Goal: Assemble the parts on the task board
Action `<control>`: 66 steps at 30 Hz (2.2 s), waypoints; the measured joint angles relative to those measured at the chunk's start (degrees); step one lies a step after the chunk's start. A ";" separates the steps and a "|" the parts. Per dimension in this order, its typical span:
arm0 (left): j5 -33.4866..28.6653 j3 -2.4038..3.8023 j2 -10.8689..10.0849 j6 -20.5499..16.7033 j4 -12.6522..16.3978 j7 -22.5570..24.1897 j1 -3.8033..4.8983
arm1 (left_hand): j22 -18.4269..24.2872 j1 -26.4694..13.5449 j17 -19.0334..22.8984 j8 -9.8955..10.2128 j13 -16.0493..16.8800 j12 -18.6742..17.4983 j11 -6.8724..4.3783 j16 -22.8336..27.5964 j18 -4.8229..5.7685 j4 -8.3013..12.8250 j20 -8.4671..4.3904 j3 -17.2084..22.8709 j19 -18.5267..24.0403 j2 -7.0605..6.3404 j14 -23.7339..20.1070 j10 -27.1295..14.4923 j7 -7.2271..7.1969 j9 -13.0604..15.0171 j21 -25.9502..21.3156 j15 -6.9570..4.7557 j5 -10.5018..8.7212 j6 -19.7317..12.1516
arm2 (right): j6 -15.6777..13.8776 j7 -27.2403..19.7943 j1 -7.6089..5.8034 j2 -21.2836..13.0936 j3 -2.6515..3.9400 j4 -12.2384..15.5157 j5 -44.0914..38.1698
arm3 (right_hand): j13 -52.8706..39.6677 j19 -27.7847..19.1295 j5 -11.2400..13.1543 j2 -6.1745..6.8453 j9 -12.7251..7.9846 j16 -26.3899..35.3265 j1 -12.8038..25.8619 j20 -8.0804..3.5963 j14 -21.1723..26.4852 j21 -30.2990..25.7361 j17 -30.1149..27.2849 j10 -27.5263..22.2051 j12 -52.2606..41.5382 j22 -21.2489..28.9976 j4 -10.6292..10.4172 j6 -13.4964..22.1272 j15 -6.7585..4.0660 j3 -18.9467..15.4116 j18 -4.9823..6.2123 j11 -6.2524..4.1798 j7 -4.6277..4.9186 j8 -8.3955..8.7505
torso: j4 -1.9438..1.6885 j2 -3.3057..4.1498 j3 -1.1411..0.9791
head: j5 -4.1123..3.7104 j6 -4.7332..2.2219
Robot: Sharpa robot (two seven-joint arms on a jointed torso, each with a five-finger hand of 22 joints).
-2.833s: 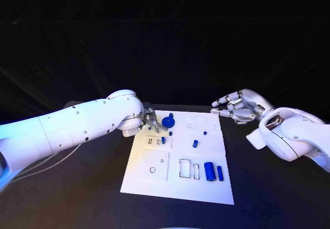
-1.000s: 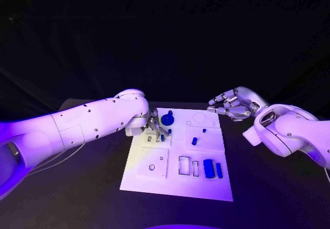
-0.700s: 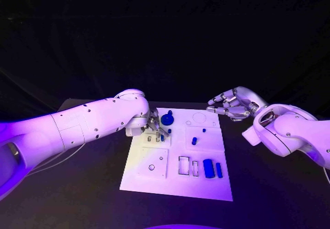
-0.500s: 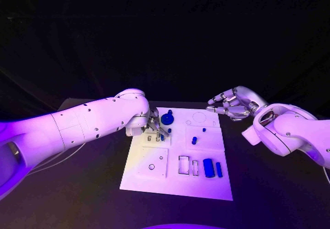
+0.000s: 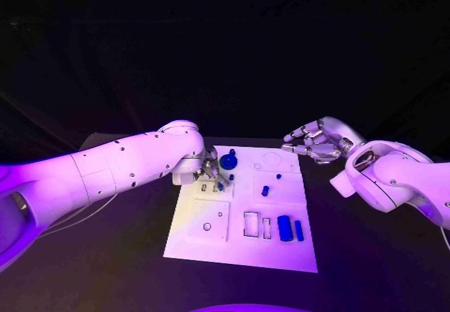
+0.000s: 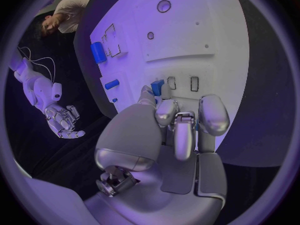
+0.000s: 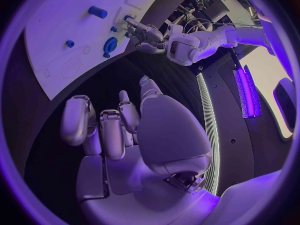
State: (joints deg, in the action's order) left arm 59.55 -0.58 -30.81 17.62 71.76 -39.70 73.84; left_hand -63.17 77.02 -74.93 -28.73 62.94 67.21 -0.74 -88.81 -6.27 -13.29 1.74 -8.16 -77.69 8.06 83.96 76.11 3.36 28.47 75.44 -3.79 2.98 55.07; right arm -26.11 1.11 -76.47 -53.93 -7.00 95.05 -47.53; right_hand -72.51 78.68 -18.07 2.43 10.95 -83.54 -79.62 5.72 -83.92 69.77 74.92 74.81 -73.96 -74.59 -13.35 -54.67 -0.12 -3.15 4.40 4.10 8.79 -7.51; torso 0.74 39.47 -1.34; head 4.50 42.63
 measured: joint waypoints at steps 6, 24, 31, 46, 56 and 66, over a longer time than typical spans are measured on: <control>-0.40 0.06 0.02 0.02 -0.12 0.12 0.08 | -0.22 2.60 0.01 0.05 -0.54 -0.50 -0.20 0.00 0.00 1.44 0.00 3.13 0.00 0.69 0.00 -0.39 -0.04 0.07 0.24 0.00 -0.06 -0.69 | 0.02 0.00 0.03 0.02 -0.01 -0.06 0.00 | 0.00 0.00 0.00 0.00 0.00 0.00 0.00 0.00 0.00 0.00 0.00 0.00 0.00 0.00 0.00 0.00 0.00 0.00 0.00 0.00 0.00 0.00 | 0.00 0.00 0.01 | 0.05 0.16; -2.26 -0.04 -2.74 -1.34 2.13 0.96 0.03 | -0.71 3.94 0.02 1.98 -1.50 -2.67 -0.51 0.00 0.00 -0.60 -0.21 21.47 0.21 -7.64 -0.01 -1.06 0.33 0.27 0.45 -0.41 -0.22 -1.53 | 0.08 0.00 0.12 -0.11 -0.06 -0.16 0.02 | -0.02 0.00 0.00 0.00 0.04 0.00 0.00 0.00 0.00 0.00 -0.01 0.00 0.00 0.00 -0.16 0.00 0.00 -0.16 0.00 0.00 0.00 0.00 | -0.07 -0.08 0.01 | 0.22 0.20; -3.99 -0.02 -5.30 -3.62 4.56 1.37 0.04 | -0.88 -2.14 0.02 2.02 -1.63 -2.67 -0.32 0.00 0.00 2.15 -0.20 34.57 0.21 -13.72 -0.01 -0.42 0.44 1.95 0.67 -0.41 -0.22 -1.38 | 0.08 0.03 0.16 -0.18 -0.08 -0.29 0.07 | -0.02 0.00 0.00 0.00 0.04 0.00 0.00 0.00 0.00 0.00 -0.01 0.00 0.00 -0.01 -0.16 0.00 0.00 -0.16 0.00 0.00 0.00 0.00 | -0.20 -0.09 -0.02 | 0.27 0.13; -4.55 0.00 -8.07 -8.95 7.83 2.04 -0.55 | -1.56 -6.39 0.03 1.32 -1.57 -2.67 -0.51 0.00 0.00 4.35 -0.20 41.31 0.20 -16.55 -0.01 -0.20 0.24 3.21 0.91 -0.41 3.12 -0.76 | 0.08 0.05 0.30 -0.26 -0.15 -0.45 0.11 | -0.04 0.00 -0.22 -0.23 0.03 0.00 0.23 0.00 0.00 0.00 -0.02 0.00 0.00 -0.01 -0.16 0.00 0.00 -0.16 0.00 0.00 0.00 0.00 | -0.32 -0.12 -0.02 | 0.52 0.45; -2.39 -0.04 -7.21 -10.54 7.50 2.19 -1.78 | -1.65 -7.36 0.03 1.11 -1.63 -2.67 -0.42 0.00 -0.01 5.16 -0.21 42.72 0.20 -17.04 -0.01 -0.12 0.16 3.68 1.12 -0.41 3.33 -0.66 | 0.08 0.05 0.40 -0.24 -0.17 -0.45 0.12 | -0.04 0.00 -0.22 -0.23 0.03 0.00 0.23 0.00 0.00 -0.11 -0.02 0.00 0.00 -0.01 -0.16 0.00 0.00 -0.16 -0.01 0.00 0.00 0.00 | -0.20 -0.05 -0.02 | 0.70 0.74; -1.09 -0.04 -6.71 -10.59 6.83 2.01 -2.05 | -1.87 -8.24 0.03 0.88 -1.75 -2.97 -0.41 0.00 -0.01 5.44 -0.20 43.47 0.20 -17.35 -0.01 -0.12 0.16 3.86 1.11 -0.41 3.58 -0.65 | 0.07 0.05 0.43 -0.22 -0.18 -0.48 0.12 | -0.04 0.00 -0.22 -0.23 0.03 0.00 0.23 0.00 0.00 -0.27 0.03 0.00 0.00 0.06 -0.32 0.00 0.00 -0.32 0.00 0.00 0.00 0.00 | -0.20 -0.04 -0.05 | 0.70 0.97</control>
State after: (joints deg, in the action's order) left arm 58.46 -0.62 -37.53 7.03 78.60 -37.69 71.79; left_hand -65.04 68.78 -74.90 -27.85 61.18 64.23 -1.15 -88.81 -6.28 -7.85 1.53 35.31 -77.49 -9.29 83.95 75.98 3.51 32.33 76.55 -4.19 6.56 54.41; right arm -26.04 1.16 -76.04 -54.15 -7.18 94.57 -47.41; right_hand -72.56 78.68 -18.29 2.20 10.98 -83.54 -79.39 5.72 -83.92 69.50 74.95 74.81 -73.96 -74.53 -13.67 -54.67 -0.11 -3.48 4.40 4.10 8.79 -7.51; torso 0.54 39.43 -1.39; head 5.20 43.60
